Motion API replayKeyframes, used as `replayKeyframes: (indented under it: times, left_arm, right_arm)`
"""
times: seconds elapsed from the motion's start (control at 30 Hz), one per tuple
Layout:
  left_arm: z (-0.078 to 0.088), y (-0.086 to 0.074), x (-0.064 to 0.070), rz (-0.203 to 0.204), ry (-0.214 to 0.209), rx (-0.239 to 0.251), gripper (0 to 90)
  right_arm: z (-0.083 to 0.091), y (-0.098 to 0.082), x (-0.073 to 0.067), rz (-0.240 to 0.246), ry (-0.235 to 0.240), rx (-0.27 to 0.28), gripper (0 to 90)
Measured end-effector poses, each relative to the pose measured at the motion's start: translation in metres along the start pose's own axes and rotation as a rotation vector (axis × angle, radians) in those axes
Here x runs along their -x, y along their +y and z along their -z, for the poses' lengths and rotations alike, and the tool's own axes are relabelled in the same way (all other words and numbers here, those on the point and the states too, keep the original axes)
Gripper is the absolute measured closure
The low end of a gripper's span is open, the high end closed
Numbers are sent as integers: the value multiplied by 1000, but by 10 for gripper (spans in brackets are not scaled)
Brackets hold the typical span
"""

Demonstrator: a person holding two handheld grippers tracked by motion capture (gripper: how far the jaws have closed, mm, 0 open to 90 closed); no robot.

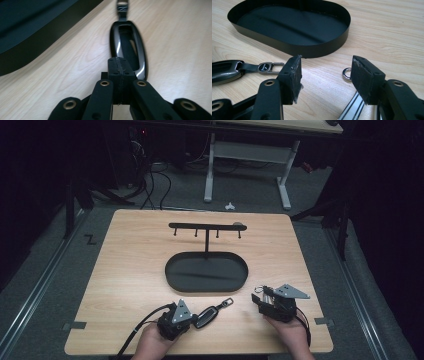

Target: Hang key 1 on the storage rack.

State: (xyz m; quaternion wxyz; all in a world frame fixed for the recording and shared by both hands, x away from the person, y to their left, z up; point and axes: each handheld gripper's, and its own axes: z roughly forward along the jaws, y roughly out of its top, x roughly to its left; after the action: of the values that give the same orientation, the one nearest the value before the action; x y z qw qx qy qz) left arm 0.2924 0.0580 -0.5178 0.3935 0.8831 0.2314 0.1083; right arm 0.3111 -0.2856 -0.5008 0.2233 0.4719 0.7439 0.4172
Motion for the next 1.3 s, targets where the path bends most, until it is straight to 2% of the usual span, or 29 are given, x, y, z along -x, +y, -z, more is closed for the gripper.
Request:
replayKeyframes:
  times: [0.07,0.3,0.4,0.53,0.67,0.77,0.87,0.93,1.0,1.07,1.13,1.17,1.3]
  left_arm:
    - [-2,3,8,-26,-16,5,900]
    - [-16,10,31,-73,-80,7,900]
    - [-11,10,24,-29,-83,63,894]
    - [5,6,-1,42,-19,120,894]
    - [21,-5,-27,97,48,136,872]
    - [28,-15,-43,127,106,131,846]
    - [33,-21,-58,147,163,111,821]
    - [39,-25,-67,185,188,122,797]
    - [45,-29,-74,201,233,132,757]
    - [49,-32,-79,217,275,146,702]
    - [52,-36,-84,243,315,152,627]
    - [52,-37,-86,250,320,151,598]
    - [48,-39,-87,250,322,123,529]
  right_arm:
    - [-1,0,-1,1,6,-4,420]
    - [-4,-1,-5,14,17,-14,414]
    - [-5,-1,-9,27,31,-15,418]
    - [-6,-2,-13,30,48,-12,422]
    - [-7,-2,-19,31,65,-15,450]
    - [-8,-2,-26,51,85,-25,476]
    - [-10,-3,-36,68,128,-49,561]
    - [-11,-4,-43,93,174,-66,626]
    - [-12,-4,-50,110,201,-86,676]
    - [-12,-3,-54,122,217,-85,768]
    - [-11,-3,-58,117,241,-85,848]
    - [-11,-3,-60,120,259,-84,892]
    - [-13,-3,-69,134,296,-102,899]
